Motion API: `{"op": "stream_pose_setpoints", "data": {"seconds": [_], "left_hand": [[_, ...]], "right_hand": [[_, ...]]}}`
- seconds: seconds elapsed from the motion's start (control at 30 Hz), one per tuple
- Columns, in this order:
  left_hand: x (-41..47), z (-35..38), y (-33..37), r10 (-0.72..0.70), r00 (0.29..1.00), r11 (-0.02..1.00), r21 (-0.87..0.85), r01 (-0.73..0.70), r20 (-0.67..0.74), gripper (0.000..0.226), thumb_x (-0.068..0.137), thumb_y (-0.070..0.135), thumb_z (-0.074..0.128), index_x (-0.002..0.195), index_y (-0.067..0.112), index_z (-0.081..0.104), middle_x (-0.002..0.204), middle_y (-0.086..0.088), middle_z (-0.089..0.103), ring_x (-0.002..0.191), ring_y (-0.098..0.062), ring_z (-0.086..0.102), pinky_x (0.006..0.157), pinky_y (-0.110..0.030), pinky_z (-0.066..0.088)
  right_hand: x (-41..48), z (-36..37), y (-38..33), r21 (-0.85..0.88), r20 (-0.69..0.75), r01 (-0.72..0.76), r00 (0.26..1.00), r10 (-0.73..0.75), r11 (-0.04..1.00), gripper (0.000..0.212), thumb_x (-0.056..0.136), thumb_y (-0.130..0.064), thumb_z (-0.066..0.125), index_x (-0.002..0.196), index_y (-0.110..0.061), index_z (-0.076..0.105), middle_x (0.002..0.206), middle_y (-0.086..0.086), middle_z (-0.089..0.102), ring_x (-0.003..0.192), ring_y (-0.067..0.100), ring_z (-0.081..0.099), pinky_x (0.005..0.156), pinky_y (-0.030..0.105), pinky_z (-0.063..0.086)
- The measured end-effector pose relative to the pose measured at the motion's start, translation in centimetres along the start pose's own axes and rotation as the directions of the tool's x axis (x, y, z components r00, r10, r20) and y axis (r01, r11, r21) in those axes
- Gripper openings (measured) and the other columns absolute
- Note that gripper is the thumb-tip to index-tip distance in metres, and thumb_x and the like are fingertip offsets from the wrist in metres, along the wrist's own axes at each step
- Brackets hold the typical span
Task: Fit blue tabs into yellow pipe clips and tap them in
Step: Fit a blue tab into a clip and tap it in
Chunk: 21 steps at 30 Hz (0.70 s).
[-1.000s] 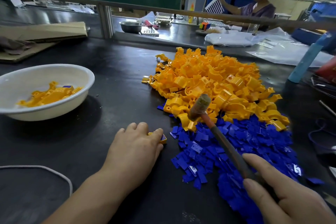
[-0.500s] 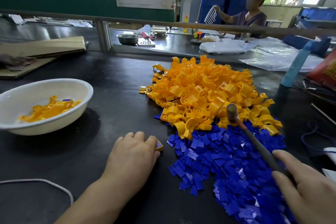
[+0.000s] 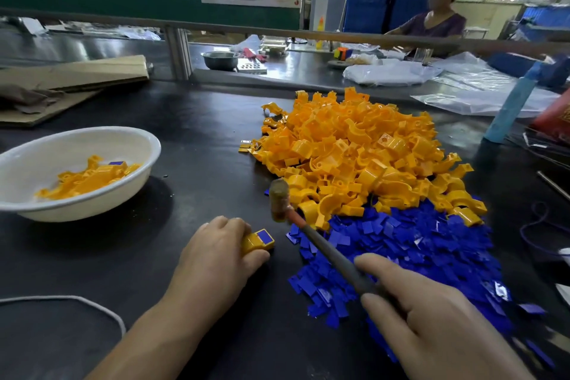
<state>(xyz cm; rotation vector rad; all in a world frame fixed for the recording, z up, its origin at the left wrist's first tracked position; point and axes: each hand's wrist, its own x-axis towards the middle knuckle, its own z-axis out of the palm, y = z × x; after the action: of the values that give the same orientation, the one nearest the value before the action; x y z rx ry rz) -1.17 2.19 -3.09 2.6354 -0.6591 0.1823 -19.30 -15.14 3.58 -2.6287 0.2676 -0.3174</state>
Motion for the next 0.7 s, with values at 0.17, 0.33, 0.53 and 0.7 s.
{"op": "stream_pose_setpoints", "data": {"seconds": [0.17,0.33,0.53,0.7], "left_hand": [[0.3,0.0,-0.2,-0.007,1.0,0.999,-0.033,0.007,0.01,0.043,0.083,0.057,0.063,0.116,0.03,0.061,0.098,0.013,0.05,0.101,-0.011,0.05,0.081,-0.026,0.04],[0.3,-0.3,0.0,-0.017,0.999,0.999,-0.05,0.019,0.036,0.039,0.083,0.058,0.062,0.112,0.033,0.059,0.092,0.017,0.047,0.093,-0.008,0.047,0.074,-0.026,0.039],[0.0,-0.4,0.1,0.01,1.0,1.0,-0.001,-0.01,0.015,0.043,0.086,0.059,0.057,0.119,0.032,0.058,0.109,0.009,0.054,0.106,-0.012,0.049,0.082,-0.027,0.042],[-0.5,0.0,0.5,0.164,0.986,0.967,0.193,-0.165,0.022,0.046,0.098,0.052,0.04,0.141,0.037,0.041,0.118,0.008,0.051,0.109,-0.015,0.045,0.087,-0.025,0.04]], "right_hand": [[0.9,1.0,-0.7,0.048,-0.062,0.07,0.996,-0.067,0.996,0.036,0.091,-0.04,0.051,0.114,-0.064,0.038,0.095,-0.021,0.059,0.1,-0.007,0.048,0.081,0.011,0.042],[1.5,1.9,-1.0,-0.083,0.096,0.02,0.995,-0.012,0.996,0.032,0.097,-0.045,0.039,0.127,-0.042,0.028,0.122,-0.012,0.053,0.111,0.007,0.052,0.093,0.021,0.045],[0.3,1.4,0.1,-0.128,-0.015,0.12,0.992,-0.123,0.984,0.045,0.072,-0.031,0.078,0.109,-0.047,0.059,0.084,-0.023,0.066,0.092,-0.005,0.056,0.065,0.0,0.043],[-1.3,0.0,3.0,-0.212,-0.229,-0.022,0.973,-0.028,0.977,0.04,0.069,-0.03,0.059,0.109,-0.038,0.063,0.069,-0.027,0.055,0.055,0.0,0.057,0.053,0.011,0.047]]}}
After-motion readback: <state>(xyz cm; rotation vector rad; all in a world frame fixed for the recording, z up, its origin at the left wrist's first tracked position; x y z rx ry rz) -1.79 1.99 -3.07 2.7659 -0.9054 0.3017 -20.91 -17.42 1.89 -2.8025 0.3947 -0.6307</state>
